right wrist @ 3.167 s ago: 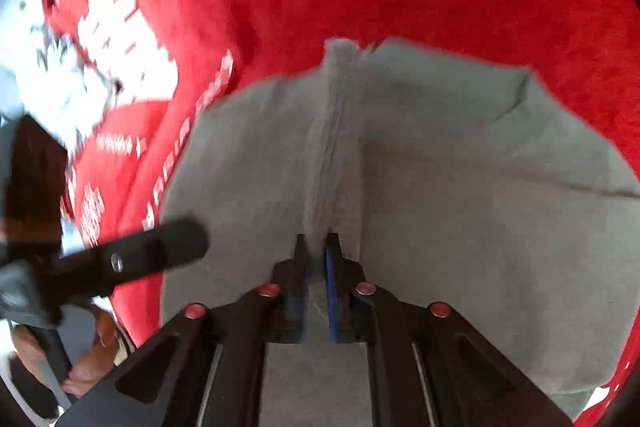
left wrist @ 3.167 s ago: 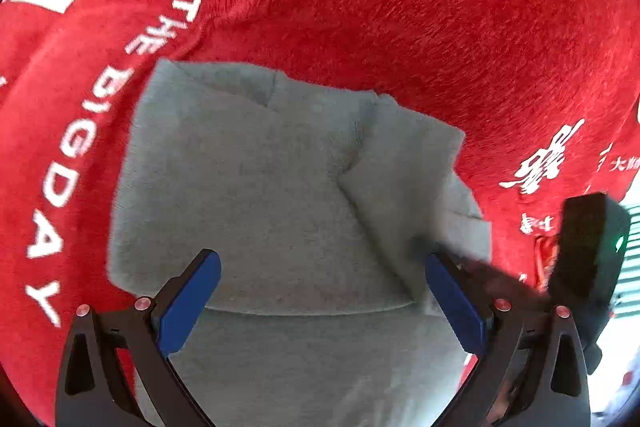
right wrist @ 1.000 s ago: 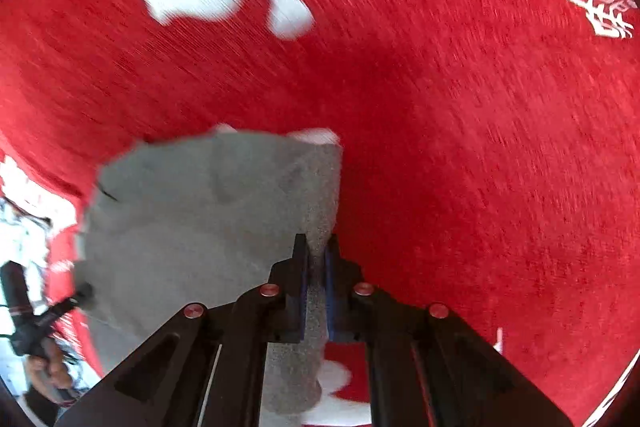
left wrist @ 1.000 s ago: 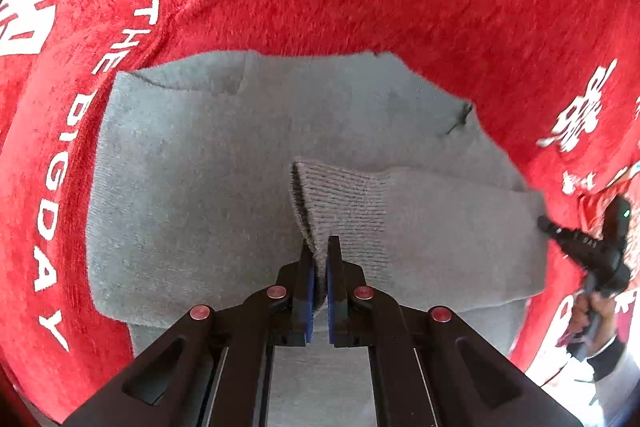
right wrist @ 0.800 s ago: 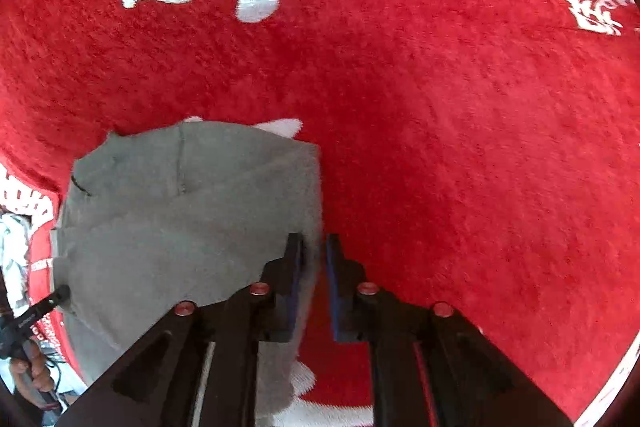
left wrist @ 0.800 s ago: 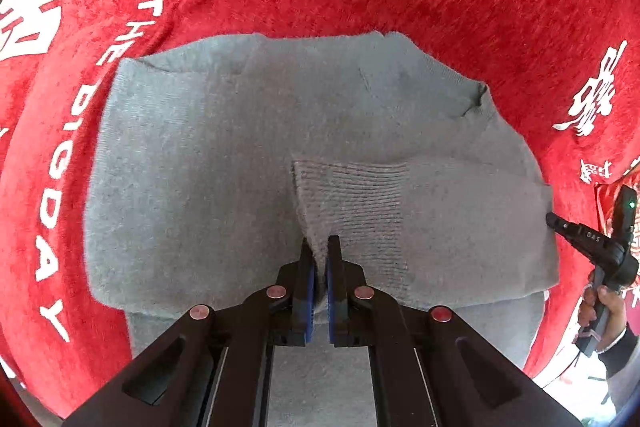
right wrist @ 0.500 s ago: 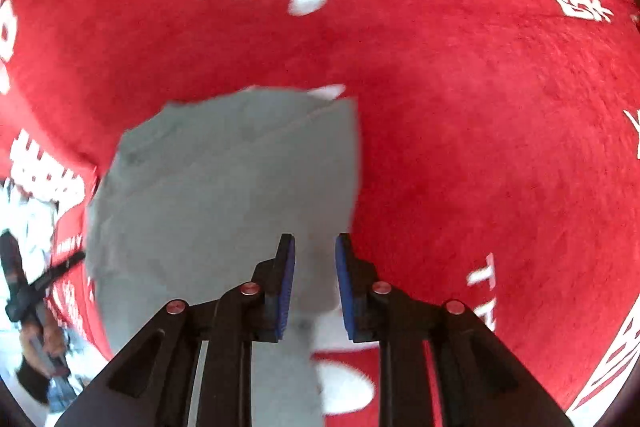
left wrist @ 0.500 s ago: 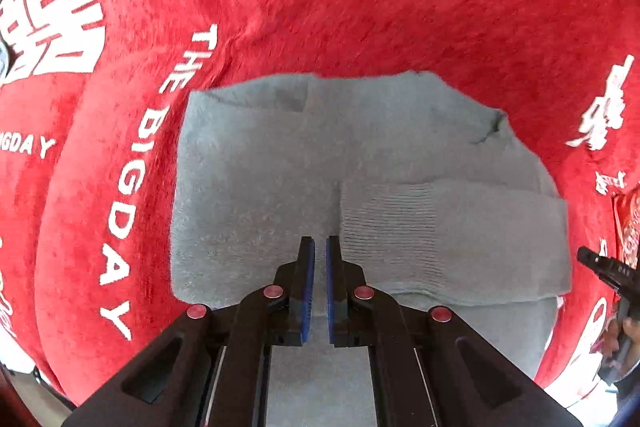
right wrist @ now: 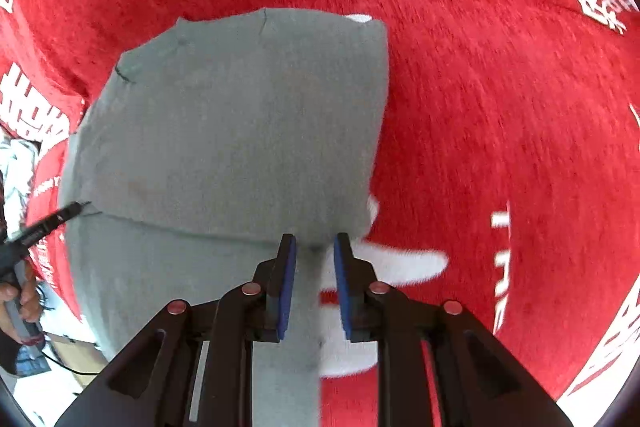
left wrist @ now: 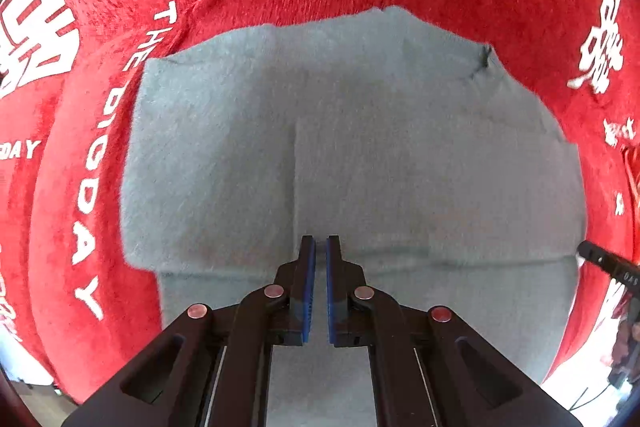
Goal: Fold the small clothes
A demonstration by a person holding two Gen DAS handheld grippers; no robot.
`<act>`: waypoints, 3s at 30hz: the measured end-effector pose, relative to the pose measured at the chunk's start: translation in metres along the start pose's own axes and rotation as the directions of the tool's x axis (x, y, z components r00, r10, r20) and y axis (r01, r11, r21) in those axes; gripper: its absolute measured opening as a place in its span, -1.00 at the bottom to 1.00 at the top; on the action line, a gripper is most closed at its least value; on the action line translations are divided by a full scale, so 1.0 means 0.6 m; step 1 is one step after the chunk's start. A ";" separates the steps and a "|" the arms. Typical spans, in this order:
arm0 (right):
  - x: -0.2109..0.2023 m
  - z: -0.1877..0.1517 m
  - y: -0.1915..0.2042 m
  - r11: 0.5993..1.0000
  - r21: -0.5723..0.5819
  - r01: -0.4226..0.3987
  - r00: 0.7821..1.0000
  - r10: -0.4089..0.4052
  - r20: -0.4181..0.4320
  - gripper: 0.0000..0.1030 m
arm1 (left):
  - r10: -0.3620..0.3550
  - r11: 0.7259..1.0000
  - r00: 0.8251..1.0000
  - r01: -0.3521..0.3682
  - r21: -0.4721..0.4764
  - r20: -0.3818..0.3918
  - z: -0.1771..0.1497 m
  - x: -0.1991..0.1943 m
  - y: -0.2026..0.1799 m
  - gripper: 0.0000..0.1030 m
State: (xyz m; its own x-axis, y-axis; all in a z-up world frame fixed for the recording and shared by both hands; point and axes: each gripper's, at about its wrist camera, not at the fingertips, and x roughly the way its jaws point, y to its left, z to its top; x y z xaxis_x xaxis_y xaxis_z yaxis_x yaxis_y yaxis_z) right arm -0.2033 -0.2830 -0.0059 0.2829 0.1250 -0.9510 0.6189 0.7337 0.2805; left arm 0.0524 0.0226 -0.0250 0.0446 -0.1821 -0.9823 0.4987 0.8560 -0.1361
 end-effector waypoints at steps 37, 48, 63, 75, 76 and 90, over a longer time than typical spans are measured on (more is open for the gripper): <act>0.230 -0.003 0.283 0.851 0.328 -0.409 0.883 0.461 -0.094 -0.82 | 0.104 0.979 0.994 -0.108 -0.174 -0.030 -0.075 -0.022 0.134 1.00; 0.110 -0.061 0.182 0.967 0.094 -0.237 0.949 0.251 -0.189 -0.06 | 0.081 0.989 0.997 -0.079 -0.126 0.005 -0.079 -0.052 0.084 1.00; 0.037 -0.099 0.025 0.972 0.176 -0.154 0.968 0.184 -0.170 0.06 | 0.078 0.995 0.997 -0.079 -0.058 -0.028 -0.106 -0.060 -0.035 1.00; 0.034 -0.107 0.019 0.975 0.158 -0.159 0.964 0.187 -0.188 0.06 | 0.088 0.994 0.996 -0.089 -0.060 -0.012 -0.146 -0.072 -0.066 1.00; 0.034 -0.110 0.019 0.974 0.158 -0.159 0.964 0.188 -0.188 0.07 | 0.088 0.994 0.996 -0.089 -0.064 -0.014 -0.149 -0.073 -0.066 1.00; 0.038 -0.193 0.032 0.978 0.110 -0.178 0.978 0.189 -0.094 0.07 | 0.053 0.996 0.998 -0.055 -0.077 -0.024 -0.236 -0.074 -0.020 1.00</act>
State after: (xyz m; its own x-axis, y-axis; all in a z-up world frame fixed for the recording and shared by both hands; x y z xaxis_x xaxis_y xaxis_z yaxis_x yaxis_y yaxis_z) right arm -0.2698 -0.1889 -0.0372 0.3245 0.3231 -0.8890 0.6356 0.6216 0.4579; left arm -0.0783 0.0892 0.0019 0.0506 -0.1246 -0.9909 0.4274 0.8995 -0.0913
